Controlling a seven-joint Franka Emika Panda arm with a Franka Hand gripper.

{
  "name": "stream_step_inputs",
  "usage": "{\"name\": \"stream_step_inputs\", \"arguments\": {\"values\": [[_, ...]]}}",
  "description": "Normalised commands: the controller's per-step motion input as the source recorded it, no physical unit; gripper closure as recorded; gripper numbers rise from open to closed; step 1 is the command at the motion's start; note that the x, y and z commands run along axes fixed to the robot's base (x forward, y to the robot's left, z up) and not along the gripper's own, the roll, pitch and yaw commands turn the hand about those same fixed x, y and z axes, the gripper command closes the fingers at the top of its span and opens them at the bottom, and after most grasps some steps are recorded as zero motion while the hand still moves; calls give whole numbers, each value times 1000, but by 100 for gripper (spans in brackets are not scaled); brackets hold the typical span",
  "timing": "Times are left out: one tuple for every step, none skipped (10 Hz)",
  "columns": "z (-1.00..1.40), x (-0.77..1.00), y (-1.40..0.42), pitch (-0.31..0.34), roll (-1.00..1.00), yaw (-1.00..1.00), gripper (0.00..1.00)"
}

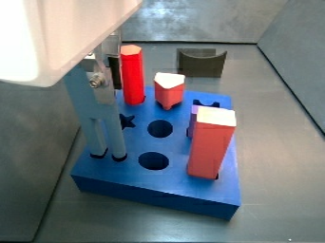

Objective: Pick up the square-circle object. Move up. Rotate the square-circle object. Place the square-circle object on the fixture. Regrasp the square-circle object. Move to above the board. Insert the square-circle object.
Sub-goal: Insert the square-circle object.

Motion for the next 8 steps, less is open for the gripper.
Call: {"name": "stream_step_inputs", "arguments": {"values": [[-383,0,-154,-106,189,0,100],[-380,0,-323,-90,244,86,100],[-457,0,-317,-4,364,154,100],[-500,0,-243,-17,411,149,100],[-451,20,-180,-13,436,137,100],[-389,143,-151,0,456,166,100],[-460,243,-146,17,419,94,100],[-566,286,-129,0,361,86,100]]}}
